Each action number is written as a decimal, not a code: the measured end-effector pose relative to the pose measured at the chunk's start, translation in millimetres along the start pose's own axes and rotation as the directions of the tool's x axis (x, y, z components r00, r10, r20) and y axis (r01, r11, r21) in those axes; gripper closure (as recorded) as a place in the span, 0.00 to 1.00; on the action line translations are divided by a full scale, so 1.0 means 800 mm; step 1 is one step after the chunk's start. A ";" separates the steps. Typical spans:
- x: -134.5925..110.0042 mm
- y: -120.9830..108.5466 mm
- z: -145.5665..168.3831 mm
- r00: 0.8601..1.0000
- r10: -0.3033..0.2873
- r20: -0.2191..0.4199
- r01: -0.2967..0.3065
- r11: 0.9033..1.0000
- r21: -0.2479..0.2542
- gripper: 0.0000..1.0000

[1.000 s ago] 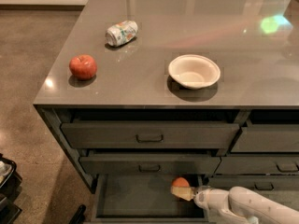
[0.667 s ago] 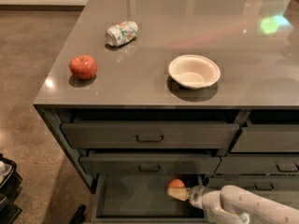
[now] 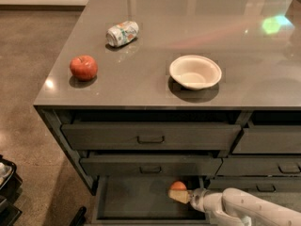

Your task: Place orange into bottom drawer

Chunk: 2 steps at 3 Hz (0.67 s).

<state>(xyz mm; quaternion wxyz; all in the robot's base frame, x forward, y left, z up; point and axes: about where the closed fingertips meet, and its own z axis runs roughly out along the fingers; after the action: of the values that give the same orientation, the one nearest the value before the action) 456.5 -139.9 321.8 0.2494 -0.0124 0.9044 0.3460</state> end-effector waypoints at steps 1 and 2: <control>0.010 -0.028 0.015 1.000 0.022 -0.010 -0.021 0.999 0.033 1.00; 0.024 -0.083 0.053 0.999 0.047 -0.005 -0.047 0.997 0.065 1.00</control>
Offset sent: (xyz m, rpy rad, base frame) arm 0.0306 -0.0407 -0.1401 -0.0599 0.0634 -0.1037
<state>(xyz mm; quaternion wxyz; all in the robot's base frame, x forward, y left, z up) 471.1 -160.6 244.7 0.2384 0.0158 0.9161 0.3221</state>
